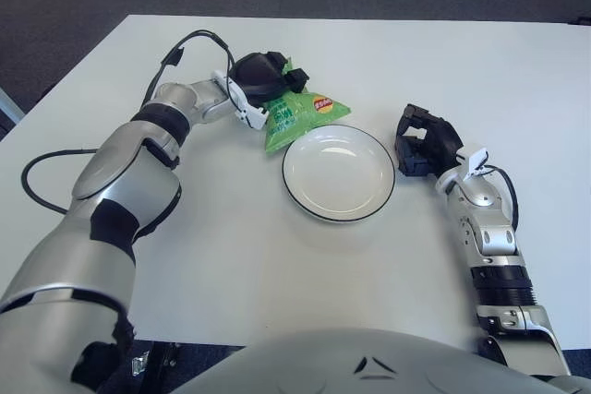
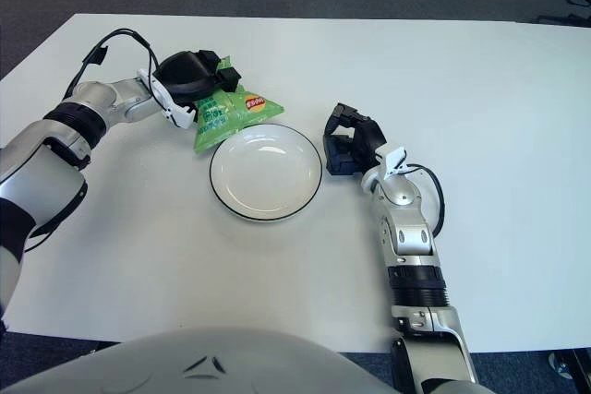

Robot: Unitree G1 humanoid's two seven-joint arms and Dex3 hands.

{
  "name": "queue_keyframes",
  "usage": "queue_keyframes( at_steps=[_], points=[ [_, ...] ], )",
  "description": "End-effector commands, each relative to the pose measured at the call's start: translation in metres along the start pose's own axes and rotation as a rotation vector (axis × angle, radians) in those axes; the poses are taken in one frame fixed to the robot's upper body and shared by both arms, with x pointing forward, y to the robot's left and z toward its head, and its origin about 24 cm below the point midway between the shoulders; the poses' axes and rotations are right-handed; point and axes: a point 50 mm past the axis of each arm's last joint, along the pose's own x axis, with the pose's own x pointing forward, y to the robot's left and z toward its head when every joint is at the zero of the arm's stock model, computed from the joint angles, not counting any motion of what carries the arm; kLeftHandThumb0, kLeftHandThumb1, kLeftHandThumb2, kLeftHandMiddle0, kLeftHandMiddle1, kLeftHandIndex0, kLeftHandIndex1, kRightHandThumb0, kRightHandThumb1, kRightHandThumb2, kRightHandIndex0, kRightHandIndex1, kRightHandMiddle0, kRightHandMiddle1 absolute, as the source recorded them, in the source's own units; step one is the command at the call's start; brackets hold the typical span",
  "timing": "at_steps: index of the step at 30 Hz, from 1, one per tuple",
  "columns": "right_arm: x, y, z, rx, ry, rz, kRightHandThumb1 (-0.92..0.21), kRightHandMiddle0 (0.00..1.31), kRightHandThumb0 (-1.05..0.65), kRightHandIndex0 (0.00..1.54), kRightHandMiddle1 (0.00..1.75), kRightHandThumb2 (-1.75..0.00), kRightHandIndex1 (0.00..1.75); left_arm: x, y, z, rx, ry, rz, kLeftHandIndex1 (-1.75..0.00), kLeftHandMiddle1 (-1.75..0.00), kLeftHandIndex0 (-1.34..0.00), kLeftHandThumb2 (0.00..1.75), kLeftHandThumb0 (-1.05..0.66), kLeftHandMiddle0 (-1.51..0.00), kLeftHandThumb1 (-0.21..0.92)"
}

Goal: Put the snack into the plate.

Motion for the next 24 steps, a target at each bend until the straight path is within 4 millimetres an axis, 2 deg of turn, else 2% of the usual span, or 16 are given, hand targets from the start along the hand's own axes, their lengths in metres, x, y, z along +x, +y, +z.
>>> queue_keyframes(
  at_steps=[1, 7, 14, 24],
  points=[
    [-0.014, 0.003, -0.038, 0.028, 0.181, 0.017, -0.27, 0.65, -0.5, 1.3, 1.75, -1.37, 1.75, -0.015, -0.027, 0.008, -0.042, 0.016, -0.076, -1.75, -1.75, -1.02, 1.46, 0.04, -1.24, 0.2],
    [-0.013, 0.002, -0.039, 0.029, 0.181, 0.018, -0.27, 0.65, -0.5, 1.3, 1.75, -1.37, 1.75, -0.024, -0.028, 0.001, -0.114, 0.091, -0.012, -1.75, -1.75, -1.07, 1.45, -0.01, -1.3, 0.21],
    [-0.012, 0.001, -0.041, 0.026, 0.18, 0.015, -0.27, 0.65, -0.5, 1.3, 1.75, -1.37, 1.75, -0.029, -0.023, -0.01, -0.073, 0.133, 0.035, -1.75, -1.75, -1.1, 1.43, -0.07, -1.35, 0.23],
    [-0.009, 0.0, -0.042, 0.023, 0.184, 0.01, -0.27, 0.65, -0.5, 1.3, 1.75, -1.37, 1.75, -0.038, -0.007, -0.026, -0.126, 0.183, 0.154, -1.75, -1.75, -1.05, 1.34, -0.13, -1.33, 0.3]
  ],
)
